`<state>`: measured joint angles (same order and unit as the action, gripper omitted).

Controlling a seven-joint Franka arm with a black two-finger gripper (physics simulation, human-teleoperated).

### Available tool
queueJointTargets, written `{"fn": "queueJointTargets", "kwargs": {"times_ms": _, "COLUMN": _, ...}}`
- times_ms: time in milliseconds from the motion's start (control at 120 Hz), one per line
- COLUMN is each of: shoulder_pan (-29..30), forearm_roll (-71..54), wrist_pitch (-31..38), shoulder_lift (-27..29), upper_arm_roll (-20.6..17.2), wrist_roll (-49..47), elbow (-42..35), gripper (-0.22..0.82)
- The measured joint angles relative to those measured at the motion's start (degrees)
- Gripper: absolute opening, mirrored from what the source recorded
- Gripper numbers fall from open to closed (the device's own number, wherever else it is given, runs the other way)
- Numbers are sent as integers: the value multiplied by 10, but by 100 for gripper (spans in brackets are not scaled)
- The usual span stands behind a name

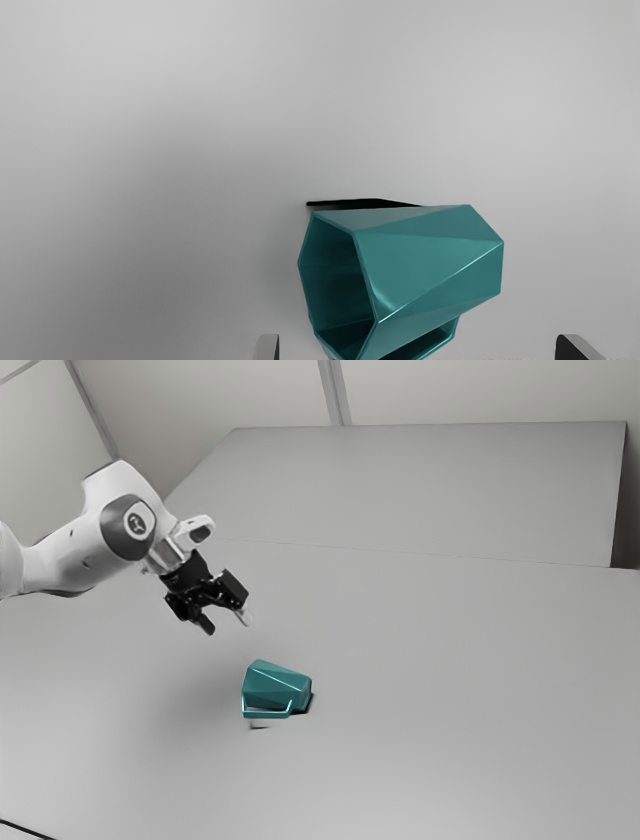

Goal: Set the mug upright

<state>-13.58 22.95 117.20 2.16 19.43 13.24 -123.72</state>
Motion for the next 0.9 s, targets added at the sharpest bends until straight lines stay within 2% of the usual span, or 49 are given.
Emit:
{"fn": "queueJointTargets", "kwargs": {"times_ms": 425, "shoulder_pan": -14, "forearm_roll": 94, "wrist_pitch": 28, "shoulder_lift": -32, "upper_arm_roll": 1, "wrist_roll": 29, "elbow": -45, "gripper": 60}}
{"fn": "queueJointTargets", "kwargs": {"times_ms": 900, "shoulder_pan": 7, "forearm_roll": 215, "wrist_pitch": 27, "shoulder_lift": -78, "upper_arm_roll": 2, "wrist_roll": 98, "elbow": -60, "gripper": 60}}
